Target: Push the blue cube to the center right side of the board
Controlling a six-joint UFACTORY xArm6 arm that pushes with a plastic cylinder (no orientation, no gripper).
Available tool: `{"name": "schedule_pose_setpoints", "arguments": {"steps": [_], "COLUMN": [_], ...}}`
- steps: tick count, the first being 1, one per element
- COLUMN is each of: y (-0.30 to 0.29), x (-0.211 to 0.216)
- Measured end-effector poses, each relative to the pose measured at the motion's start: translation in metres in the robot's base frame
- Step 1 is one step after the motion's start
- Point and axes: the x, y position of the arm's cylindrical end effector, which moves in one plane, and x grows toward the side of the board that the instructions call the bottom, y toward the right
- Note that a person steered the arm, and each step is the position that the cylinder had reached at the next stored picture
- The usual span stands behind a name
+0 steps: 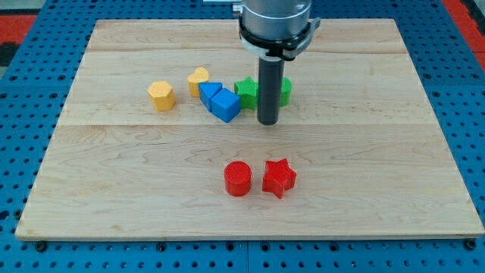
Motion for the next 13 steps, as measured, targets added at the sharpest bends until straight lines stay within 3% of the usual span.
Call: {"name": "schedule_pose_setpoints", "arguments": {"steps": [1,3,5,6,7,9,10,11,12,13], "y": [-0.026,-0.022,-0.124,-0.125,-0.069,-0.153,-0.144,-0.098,-0.122,-0.099], "x": [-0.009,-0.053,-0.093,-0.085,-0.080,-0.074,-0.064,-0.060,-0.054,-0.040]}}
